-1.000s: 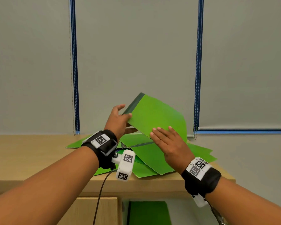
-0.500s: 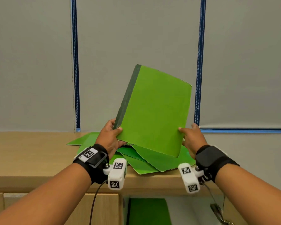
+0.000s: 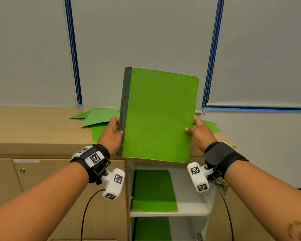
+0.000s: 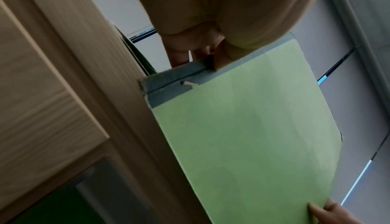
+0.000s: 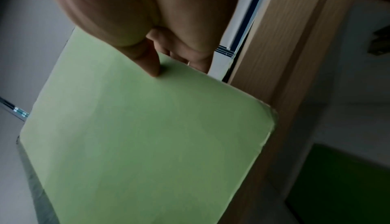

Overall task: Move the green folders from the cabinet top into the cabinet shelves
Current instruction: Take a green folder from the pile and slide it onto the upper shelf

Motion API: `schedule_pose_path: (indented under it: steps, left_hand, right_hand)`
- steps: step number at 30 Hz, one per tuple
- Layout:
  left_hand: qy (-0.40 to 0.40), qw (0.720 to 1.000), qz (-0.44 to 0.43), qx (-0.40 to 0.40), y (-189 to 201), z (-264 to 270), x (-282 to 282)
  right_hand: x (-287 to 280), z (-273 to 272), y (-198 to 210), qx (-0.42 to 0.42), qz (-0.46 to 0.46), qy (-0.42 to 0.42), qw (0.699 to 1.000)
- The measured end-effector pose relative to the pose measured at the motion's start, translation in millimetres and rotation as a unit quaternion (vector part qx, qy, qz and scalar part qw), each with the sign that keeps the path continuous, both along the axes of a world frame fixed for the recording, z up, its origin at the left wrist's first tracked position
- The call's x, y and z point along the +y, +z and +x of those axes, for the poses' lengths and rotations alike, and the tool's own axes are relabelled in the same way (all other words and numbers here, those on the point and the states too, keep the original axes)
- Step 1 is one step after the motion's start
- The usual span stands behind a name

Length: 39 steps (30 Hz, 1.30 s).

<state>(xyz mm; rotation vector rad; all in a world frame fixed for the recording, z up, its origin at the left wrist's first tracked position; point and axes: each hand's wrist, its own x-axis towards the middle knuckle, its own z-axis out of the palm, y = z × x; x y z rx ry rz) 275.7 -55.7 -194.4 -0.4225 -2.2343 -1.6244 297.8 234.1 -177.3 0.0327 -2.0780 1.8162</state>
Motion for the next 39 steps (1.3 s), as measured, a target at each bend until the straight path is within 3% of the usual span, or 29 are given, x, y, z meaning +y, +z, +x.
schedule_pose_path:
  steps: [5, 10, 15, 23, 30, 32, 34, 36, 39]
  left_hand:
    - [-0.004, 0.999, 0.008, -0.047, -48, 30, -8]
    - [0.029, 0.984, -0.120, -0.128, -136, 40, -12]
    - [0.072, 0.962, -0.208, -0.164, -185, 54, 4]
    - [0.031, 0.939, -0.243, -0.242, -263, 45, 19]
    - [0.002, 0.946, -0.188, -0.265, -295, 17, 43]
    - [-0.007, 0.945, -0.252, -0.209, -301, 11, 51]
    - [-0.052, 0.907, -0.398, -0.127, -305, 8, 59]
    - [-0.111, 0.831, -0.540, -0.077, -310, 0, 66]
    - [-0.155, 0.747, -0.639, -0.101, -323, -22, 73]
  right_hand:
    - [-2, 36, -36, -0.040, 0.000, 0.025, 0.999]
    - [-5, 52, -103, -0.128, 0.066, 0.051, 0.988]
    - [-1, 42, -167, -0.190, 0.095, 0.047, 0.976]
    - [23, 23, -262, -0.286, 0.106, 0.049, 0.951]
    - [37, 8, -282, -0.314, 0.066, -0.020, 0.947]
    - [42, -2, -285, -0.316, 0.044, -0.033, 0.947]
    - [45, -15, -291, -0.313, 0.033, -0.046, 0.948]
    - [48, -34, -303, -0.327, 0.030, -0.051, 0.943]
    - [49, -60, -315, -0.343, 0.059, -0.043, 0.937]
